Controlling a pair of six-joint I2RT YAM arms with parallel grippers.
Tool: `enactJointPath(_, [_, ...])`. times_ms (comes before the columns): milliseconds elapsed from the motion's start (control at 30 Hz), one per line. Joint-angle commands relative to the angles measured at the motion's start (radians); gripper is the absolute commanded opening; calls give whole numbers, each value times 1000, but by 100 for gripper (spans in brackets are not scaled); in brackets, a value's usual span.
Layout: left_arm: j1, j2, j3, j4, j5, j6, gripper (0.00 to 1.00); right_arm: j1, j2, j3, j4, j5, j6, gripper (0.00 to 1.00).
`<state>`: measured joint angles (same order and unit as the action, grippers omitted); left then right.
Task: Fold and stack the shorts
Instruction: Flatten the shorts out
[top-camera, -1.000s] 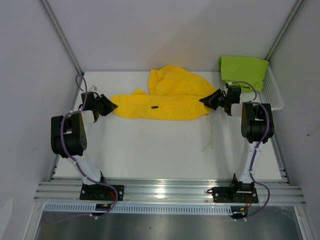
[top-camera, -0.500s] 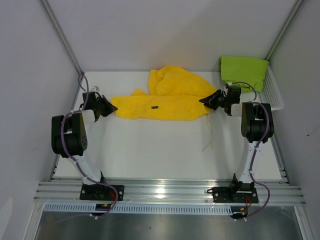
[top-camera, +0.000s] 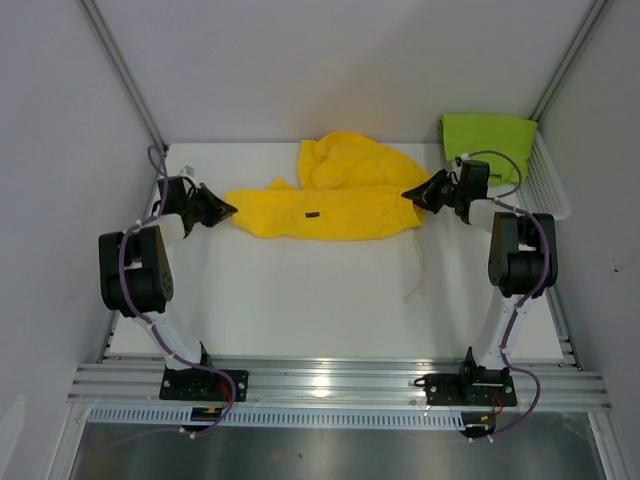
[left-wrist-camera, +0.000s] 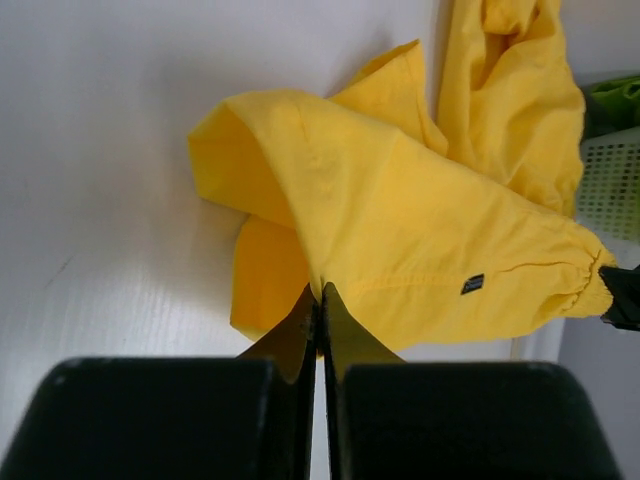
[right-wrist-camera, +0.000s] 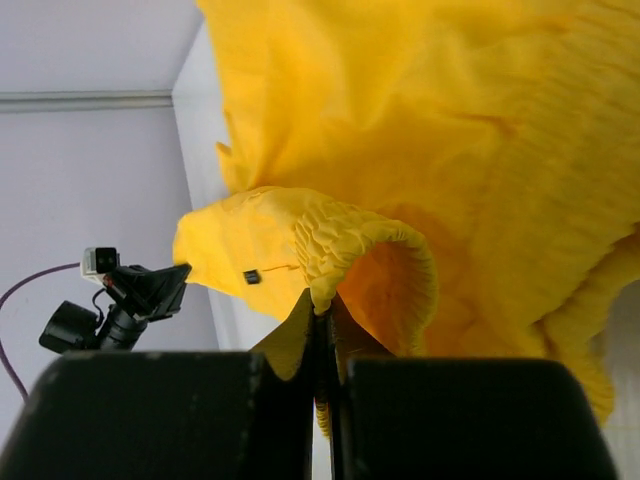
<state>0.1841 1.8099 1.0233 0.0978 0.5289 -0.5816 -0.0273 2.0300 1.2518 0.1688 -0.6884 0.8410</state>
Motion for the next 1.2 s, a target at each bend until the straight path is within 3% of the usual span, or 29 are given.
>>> enactJointPath(0, [6,-107,53,17,98,-125,0,-16,-132,41,-5,4,-42,0])
enactJointPath(133, [18,-196,113,-82,68,-150,0,-37,-169,32,81,-49,-7,0])
enactJointPath(267, [61,-261,182,-136,124,-216,0,-66,-178,29,230,-132,114,0])
enactJointPath(633, [167,-330,452,-208,240,-376,0,-102,-246,224,268,-266,270,0])
enactJointPath(767, [179,-360,550,-225,287,-409,0,-111,-321,224,407,-301,305,0])
enactJointPath(867, [202,-406,523,-124,322,-489,0,-120,-407,183,549,-312,329,0])
enactJointPath(967, [232,-497,447,119,376,-636,0,-135,-508,121,621,-301,333,0])
enactJointPath(1167, [297,-622,477,203,442,-777,0,-149,-736,86,602,-283,270,0])
